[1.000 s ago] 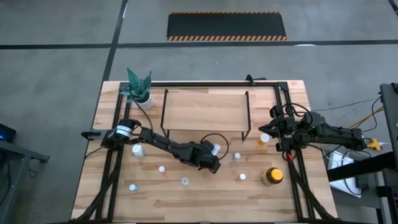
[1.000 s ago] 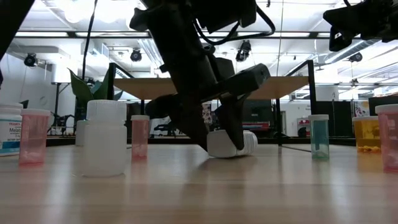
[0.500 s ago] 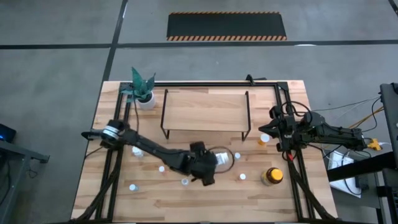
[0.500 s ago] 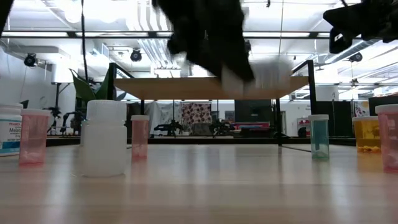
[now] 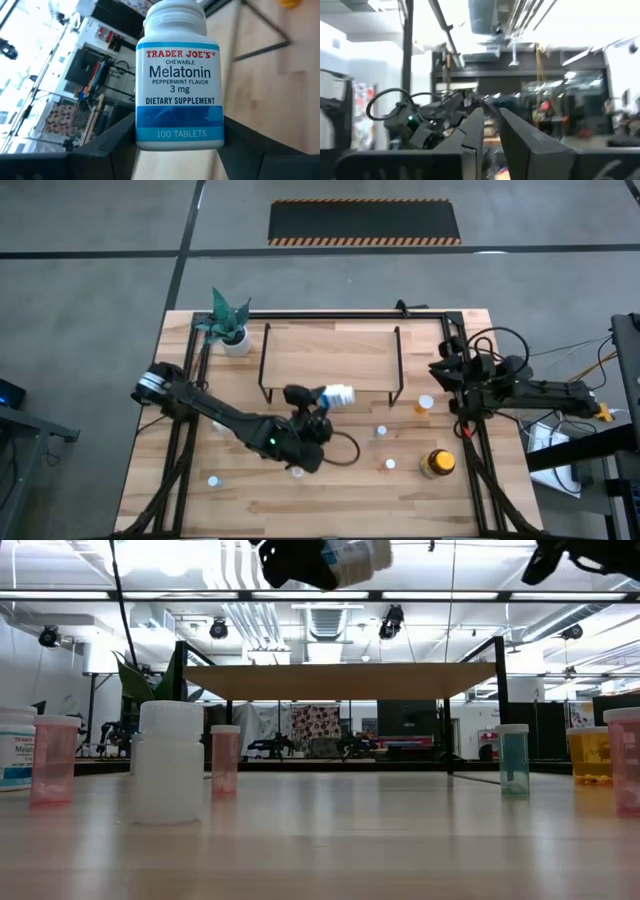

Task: Pick and place medicine bottles onto shelf by color
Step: Put the right white medicine bottle on the shelf

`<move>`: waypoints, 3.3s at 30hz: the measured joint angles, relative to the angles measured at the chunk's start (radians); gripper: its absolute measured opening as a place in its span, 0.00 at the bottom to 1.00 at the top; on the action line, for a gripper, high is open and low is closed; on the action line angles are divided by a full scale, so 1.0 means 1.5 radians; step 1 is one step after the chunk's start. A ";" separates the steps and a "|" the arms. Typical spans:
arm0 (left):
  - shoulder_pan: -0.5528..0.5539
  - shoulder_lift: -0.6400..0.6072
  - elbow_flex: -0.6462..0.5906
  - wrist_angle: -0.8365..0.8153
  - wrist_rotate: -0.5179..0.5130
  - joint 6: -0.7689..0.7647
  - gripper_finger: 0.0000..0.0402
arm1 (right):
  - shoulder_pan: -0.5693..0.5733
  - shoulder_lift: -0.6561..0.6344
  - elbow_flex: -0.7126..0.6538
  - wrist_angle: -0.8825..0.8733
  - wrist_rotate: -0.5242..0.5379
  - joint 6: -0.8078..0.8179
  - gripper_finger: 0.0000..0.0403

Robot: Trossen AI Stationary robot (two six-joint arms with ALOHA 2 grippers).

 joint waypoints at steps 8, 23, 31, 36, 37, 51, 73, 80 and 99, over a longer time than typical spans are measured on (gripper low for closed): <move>0.043 -0.162 -0.198 0.272 0.014 0.108 0.53 | 0.000 0.191 0.130 0.008 0.010 -0.051 0.18; 0.080 -0.243 -0.494 1.064 0.277 0.518 0.53 | 0.007 0.413 0.394 -0.111 0.010 -0.089 0.27; 0.095 -0.228 -0.495 1.063 0.277 0.519 0.53 | 0.027 0.546 0.539 -0.226 0.010 -0.093 0.56; 0.110 -0.228 -0.495 1.064 0.249 0.520 0.53 | 0.033 0.611 0.635 -0.328 0.010 -0.082 0.68; 0.114 -0.228 -0.495 1.065 0.234 0.521 0.53 | 0.034 0.625 0.652 -0.348 0.013 -0.076 0.69; 0.132 -0.226 -0.496 1.065 0.201 0.517 0.53 | 0.041 0.724 0.764 -0.393 0.142 -0.075 0.64; 0.124 -0.229 -0.496 1.057 0.218 0.445 0.75 | 0.038 0.745 0.772 -0.424 0.150 -0.058 0.40; 0.117 -0.247 -0.496 1.017 0.220 0.435 0.82 | -0.012 0.731 0.850 -0.596 0.139 -0.077 0.40; 0.223 -0.570 -0.556 0.621 0.767 0.015 0.82 | -0.251 0.994 1.212 -1.050 -0.213 -0.402 0.40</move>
